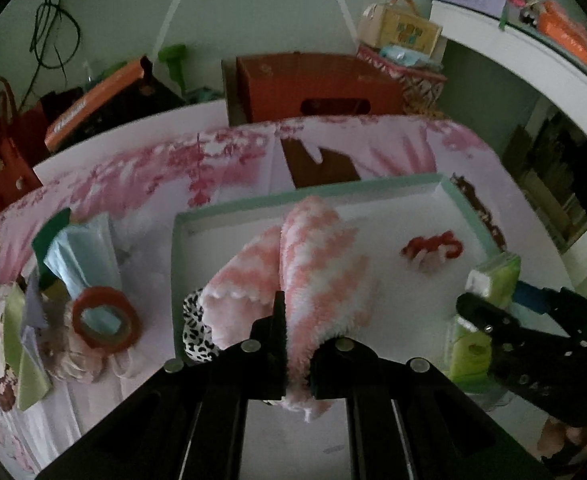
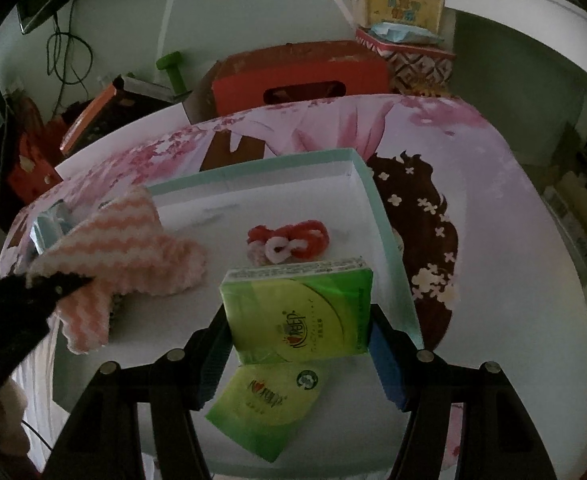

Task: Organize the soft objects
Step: 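Carry towel and tissue pack over the mint tray and open both tools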

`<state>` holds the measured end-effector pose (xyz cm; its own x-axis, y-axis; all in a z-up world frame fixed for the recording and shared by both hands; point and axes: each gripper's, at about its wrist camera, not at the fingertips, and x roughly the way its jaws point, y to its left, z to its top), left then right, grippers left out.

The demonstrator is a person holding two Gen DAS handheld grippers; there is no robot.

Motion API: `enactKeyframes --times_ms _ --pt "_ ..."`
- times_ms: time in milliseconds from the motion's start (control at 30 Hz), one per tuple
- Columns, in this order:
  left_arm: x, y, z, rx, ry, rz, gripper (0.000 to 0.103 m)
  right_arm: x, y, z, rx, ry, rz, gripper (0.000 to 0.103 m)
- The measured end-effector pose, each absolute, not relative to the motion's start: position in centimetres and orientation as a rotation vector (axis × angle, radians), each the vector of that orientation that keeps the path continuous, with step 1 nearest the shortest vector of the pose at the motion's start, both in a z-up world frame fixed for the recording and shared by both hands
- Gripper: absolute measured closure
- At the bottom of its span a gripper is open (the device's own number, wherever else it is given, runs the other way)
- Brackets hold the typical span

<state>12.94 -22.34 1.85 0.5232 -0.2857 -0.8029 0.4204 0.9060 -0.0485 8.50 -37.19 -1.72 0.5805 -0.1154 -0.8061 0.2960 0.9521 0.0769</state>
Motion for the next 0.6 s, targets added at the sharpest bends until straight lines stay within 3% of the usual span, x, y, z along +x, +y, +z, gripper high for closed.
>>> enactKeyframes --times_ms 367,500,600 --pt "13.8 -22.2 -0.7 0.164 0.985 -0.413 0.093 9.3 -36.9 -2.1 0.211 0.924 -0.247 0.036" --pt "13.6 -22.1 -0.3 0.159 1.001 -0.422 0.055 9.3 -36.9 -2.0 0.214 0.926 -0.245 0.034" --pt "13.2 -21.7 0.4 0.149 0.996 -0.427 0.05 9.2 -36.8 -1.7 0.216 0.925 -0.248 0.026"
